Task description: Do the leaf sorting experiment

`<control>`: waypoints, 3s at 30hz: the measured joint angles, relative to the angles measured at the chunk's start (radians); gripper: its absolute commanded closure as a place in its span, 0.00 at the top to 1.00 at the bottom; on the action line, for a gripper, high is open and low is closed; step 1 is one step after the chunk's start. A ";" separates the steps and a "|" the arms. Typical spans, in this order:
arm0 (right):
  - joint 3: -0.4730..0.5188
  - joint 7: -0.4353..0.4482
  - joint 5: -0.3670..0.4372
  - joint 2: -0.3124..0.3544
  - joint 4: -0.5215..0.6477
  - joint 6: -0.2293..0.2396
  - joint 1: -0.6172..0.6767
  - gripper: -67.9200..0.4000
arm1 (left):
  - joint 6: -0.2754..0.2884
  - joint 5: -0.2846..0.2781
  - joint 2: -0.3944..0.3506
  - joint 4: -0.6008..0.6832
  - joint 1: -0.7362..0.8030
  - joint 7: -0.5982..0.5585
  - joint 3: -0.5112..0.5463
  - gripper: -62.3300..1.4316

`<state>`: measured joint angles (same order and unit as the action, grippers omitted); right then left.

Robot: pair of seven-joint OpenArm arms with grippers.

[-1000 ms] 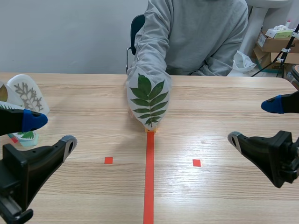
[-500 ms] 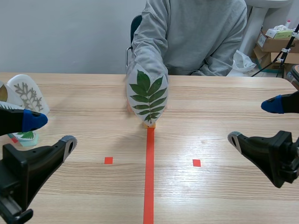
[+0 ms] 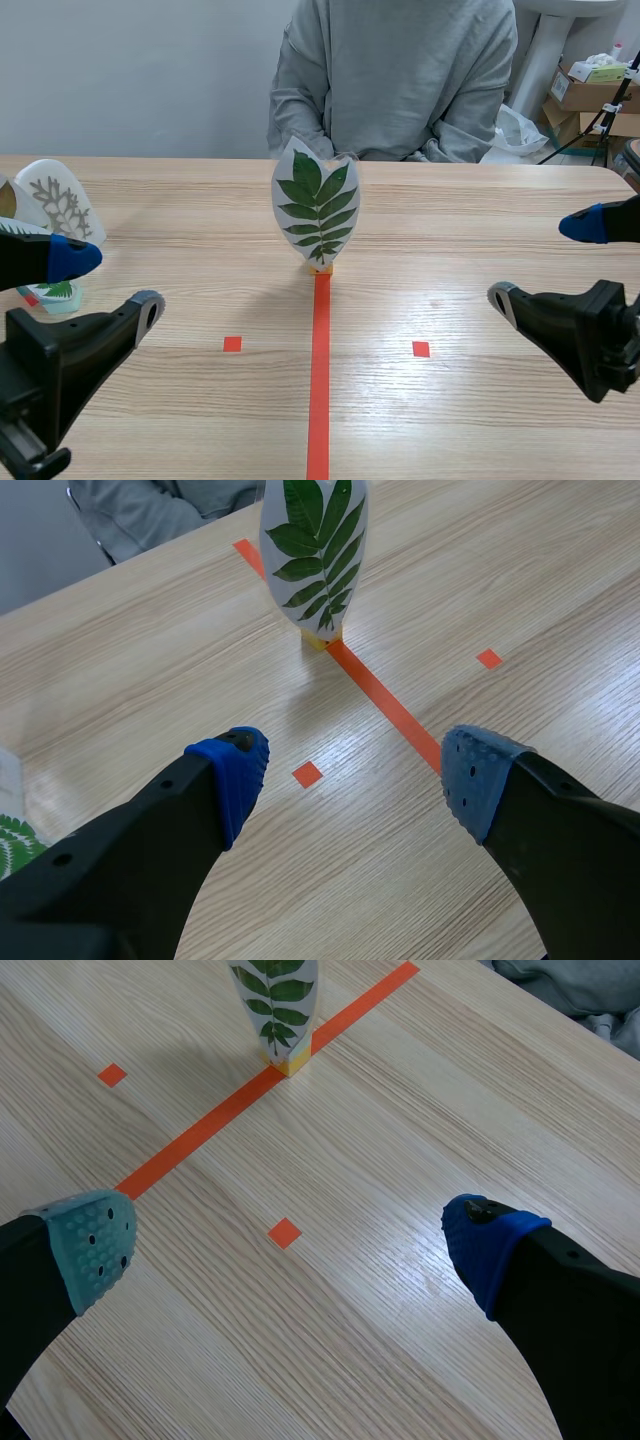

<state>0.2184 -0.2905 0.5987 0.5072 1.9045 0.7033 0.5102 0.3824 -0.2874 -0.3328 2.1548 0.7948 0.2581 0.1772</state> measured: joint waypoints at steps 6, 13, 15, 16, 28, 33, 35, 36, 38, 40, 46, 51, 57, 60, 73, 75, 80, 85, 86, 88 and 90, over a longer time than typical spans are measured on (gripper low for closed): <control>0.000 0.000 0.000 0.000 0.000 0.000 0.000 0.93 | 0.000 0.000 0.000 0.000 0.000 0.000 0.000 0.64; 0.000 0.000 0.000 0.000 0.000 0.000 0.000 0.93 | 0.000 0.000 0.000 0.000 0.000 0.000 0.000 0.64; 0.000 0.000 0.000 0.000 0.000 0.000 0.000 0.93 | 0.000 0.000 0.000 0.000 0.000 0.000 0.000 0.64; 0.000 0.000 0.000 0.000 0.000 0.000 0.000 0.93 | 0.000 0.000 0.000 0.000 0.000 0.000 0.000 0.64; 0.000 -0.004 0.000 0.000 0.000 0.000 0.000 0.93 | 0.000 0.000 0.000 0.000 0.000 0.000 0.000 0.64; 0.000 -0.007 0.000 0.000 0.000 0.000 0.000 0.93 | 0.000 0.000 0.000 0.000 -0.001 0.000 0.000 0.64; 0.000 -0.007 0.000 0.000 0.000 0.000 0.000 0.93 | 0.008 0.005 0.000 -0.013 -0.018 -0.001 0.000 0.64; 0.000 -0.007 0.000 0.000 0.000 0.000 0.000 0.93 | 0.012 0.017 0.000 -0.028 -0.035 -0.001 0.000 0.64; 0.000 -0.007 0.000 0.000 0.000 0.000 0.000 0.93 | 0.029 0.029 -0.001 -0.080 -0.087 0.000 0.000 0.64; 0.000 -0.007 0.000 0.000 0.000 0.000 0.000 0.93 | 0.065 0.029 -0.011 -0.151 -0.150 0.000 -0.001 0.64; 0.000 -0.007 0.000 0.000 0.000 0.000 0.000 0.93 | 0.060 0.029 -0.082 -0.370 -0.341 -0.024 -0.099 0.66; 0.000 -0.007 0.000 0.000 0.000 0.000 0.000 0.93 | 0.064 0.034 -0.089 -0.514 -0.521 -0.032 -0.199 0.80; 0.000 -0.007 0.000 0.000 0.000 0.000 0.000 0.93 | 0.064 0.061 -0.071 -0.726 -0.746 -0.066 -0.330 0.80; 0.000 -0.007 0.000 0.000 0.000 0.000 0.000 0.93 | 0.064 0.079 -0.034 -0.854 -0.855 -0.076 -0.388 0.80; 0.000 -0.007 0.000 0.000 0.000 0.000 0.000 0.93 | 0.083 0.219 0.189 -1.265 -1.192 -0.167 -0.568 0.80; 0.000 -0.007 0.000 0.000 0.000 0.000 0.000 0.93 | 0.082 0.240 0.215 -1.308 -1.215 -0.181 -0.569 0.80; 0.000 -0.007 0.000 0.000 0.000 0.000 0.000 0.93 | 0.072 0.240 0.245 -1.368 -1.244 -0.204 -0.569 0.80; 0.000 -0.007 0.000 0.000 0.000 0.000 0.000 0.93 | 0.056 0.273 0.270 -1.381 -1.244 -0.212 -0.568 0.80; 0.000 -0.007 0.000 0.000 0.000 0.000 0.000 0.93 | 0.055 0.278 0.275 -1.381 -1.244 -0.216 -0.568 0.80; 0.000 -0.007 0.000 0.000 0.000 0.000 0.000 0.93 | 0.047 0.288 0.284 -1.381 -1.244 -0.223 -0.568 0.80; 0.000 -0.007 0.000 0.000 0.000 0.000 0.000 0.93 | 0.029 0.299 0.295 -1.381 -1.244 -0.226 -0.568 0.80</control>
<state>0.2184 -0.2974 0.5983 0.5072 1.9045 0.7033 0.5102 0.4118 0.0120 -0.0376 0.7734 -0.4492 0.0322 -0.3912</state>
